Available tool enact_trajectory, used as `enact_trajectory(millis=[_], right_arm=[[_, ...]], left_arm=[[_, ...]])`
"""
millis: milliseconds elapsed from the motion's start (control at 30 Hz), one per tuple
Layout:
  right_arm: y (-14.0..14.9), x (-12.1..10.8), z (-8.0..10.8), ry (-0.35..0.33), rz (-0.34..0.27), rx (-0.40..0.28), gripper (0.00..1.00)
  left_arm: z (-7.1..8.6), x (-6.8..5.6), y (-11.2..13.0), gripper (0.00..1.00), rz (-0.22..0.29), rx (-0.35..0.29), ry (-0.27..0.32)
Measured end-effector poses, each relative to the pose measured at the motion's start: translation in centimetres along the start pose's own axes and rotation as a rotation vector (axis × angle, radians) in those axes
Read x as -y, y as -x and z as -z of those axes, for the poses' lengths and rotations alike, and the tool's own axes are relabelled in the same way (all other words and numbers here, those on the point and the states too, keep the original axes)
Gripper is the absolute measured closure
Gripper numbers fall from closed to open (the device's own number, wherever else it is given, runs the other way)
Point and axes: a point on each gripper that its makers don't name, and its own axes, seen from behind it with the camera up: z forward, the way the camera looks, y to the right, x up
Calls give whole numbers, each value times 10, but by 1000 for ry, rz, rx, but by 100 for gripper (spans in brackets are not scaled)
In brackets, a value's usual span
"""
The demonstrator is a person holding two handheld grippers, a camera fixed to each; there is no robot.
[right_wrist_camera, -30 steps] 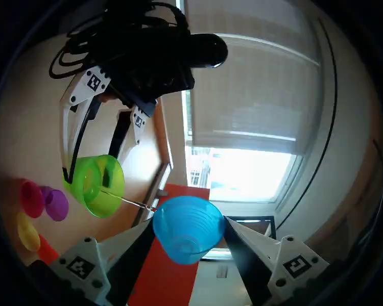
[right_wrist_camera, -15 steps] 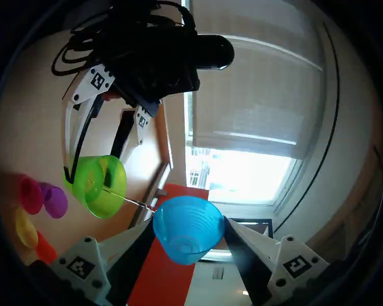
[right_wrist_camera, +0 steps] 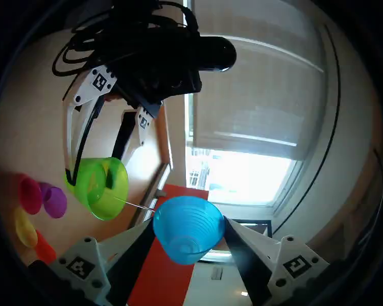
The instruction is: Pour water
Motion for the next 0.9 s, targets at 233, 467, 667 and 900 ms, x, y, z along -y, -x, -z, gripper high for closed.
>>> enact_trajectory(millis=[233,467,667,900], right_arm=[[1,-2,-1,3,-5,-1,7],[5,-5,-2,8,-31,-4,7],[10,-11,-2,19,-81,-8,7],[20,-15,-1,28,-130,-2,7]], left_arm=[[0,0,-1,19,-1,-2,-3],[1,0,-2,19,-1,-2,-4],[1,0,-3,19,-3,-1,-2],[2,0,-3,19,-5,0,-5]])
